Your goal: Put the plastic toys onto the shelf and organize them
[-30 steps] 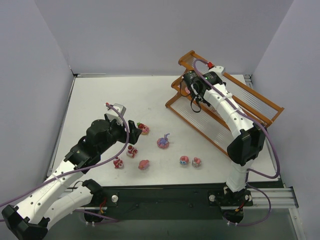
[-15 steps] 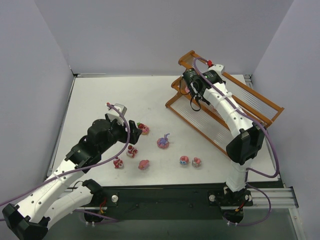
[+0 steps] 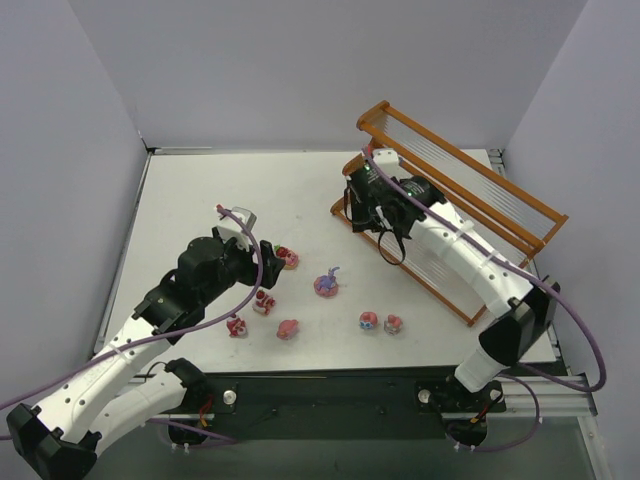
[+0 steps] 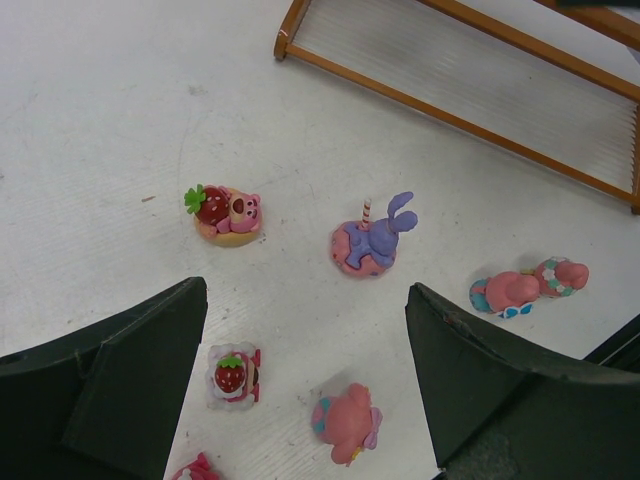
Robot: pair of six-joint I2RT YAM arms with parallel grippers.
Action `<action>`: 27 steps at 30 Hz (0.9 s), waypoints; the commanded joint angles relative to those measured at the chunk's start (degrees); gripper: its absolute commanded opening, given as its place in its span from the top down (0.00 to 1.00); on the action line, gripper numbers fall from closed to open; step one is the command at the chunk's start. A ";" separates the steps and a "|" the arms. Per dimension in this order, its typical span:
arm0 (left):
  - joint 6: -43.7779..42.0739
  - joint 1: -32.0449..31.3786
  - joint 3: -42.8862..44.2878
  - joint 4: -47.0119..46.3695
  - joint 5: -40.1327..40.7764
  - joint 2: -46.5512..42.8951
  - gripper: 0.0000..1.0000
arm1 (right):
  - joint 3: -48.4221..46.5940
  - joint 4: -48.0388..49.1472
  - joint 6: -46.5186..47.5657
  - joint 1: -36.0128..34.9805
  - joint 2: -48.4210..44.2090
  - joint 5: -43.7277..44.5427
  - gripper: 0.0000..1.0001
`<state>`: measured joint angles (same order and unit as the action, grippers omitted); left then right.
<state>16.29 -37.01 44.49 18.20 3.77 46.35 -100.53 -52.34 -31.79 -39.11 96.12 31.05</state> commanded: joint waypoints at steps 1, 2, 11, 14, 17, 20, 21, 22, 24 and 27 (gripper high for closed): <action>-0.83 0.28 1.48 -1.32 0.10 -0.29 0.09 | 13.92 18.21 20.17 -0.44 -8.30 -29.87 0.33; -0.83 0.36 1.65 -1.23 0.18 -0.73 0.09 | 15.35 20.93 21.93 -0.44 -8.92 -33.30 0.32; -1.53 0.63 1.91 0.00 1.50 -2.75 0.09 | 21.17 29.22 35.65 -2.72 -7.62 -49.33 0.35; -0.83 0.63 1.74 0.26 0.72 -2.58 0.09 | 20.38 29.40 35.23 -2.46 -5.94 -45.74 0.37; 1.53 0.63 -0.10 -1.23 -1.91 -1.53 0.09 | 20.72 30.80 31.81 -1.85 -7.08 -40.57 0.37; 4.87 0.54 -2.30 -6.84 -7.34 1.63 0.09 | 21.08 30.19 25.49 -1.23 -8.31 -34.15 0.37; 5.67 0.28 -2.74 -10.86 -9.03 2.95 0.10 | 21.25 29.84 24.51 -1.14 -8.75 -32.82 0.37; 6.46 0.02 -3.09 -13.08 -10.09 6.00 0.09 | 21.86 28.97 23.54 -1.05 -9.71 -31.50 0.37; 7.43 -0.95 -3.53 -17.99 -12.03 9.62 0.10 | 22.31 27.65 20.47 -0.35 -10.59 -28.59 0.37; 6.39 -3.50 -2.74 -24.23 -12.82 17.09 0.12 | 22.57 23.87 14.42 2.10 -13.66 -27.53 0.37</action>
<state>21.65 -38.06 41.25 6.46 -4.36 57.43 -78.32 -24.12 -8.23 -39.64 88.33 -2.11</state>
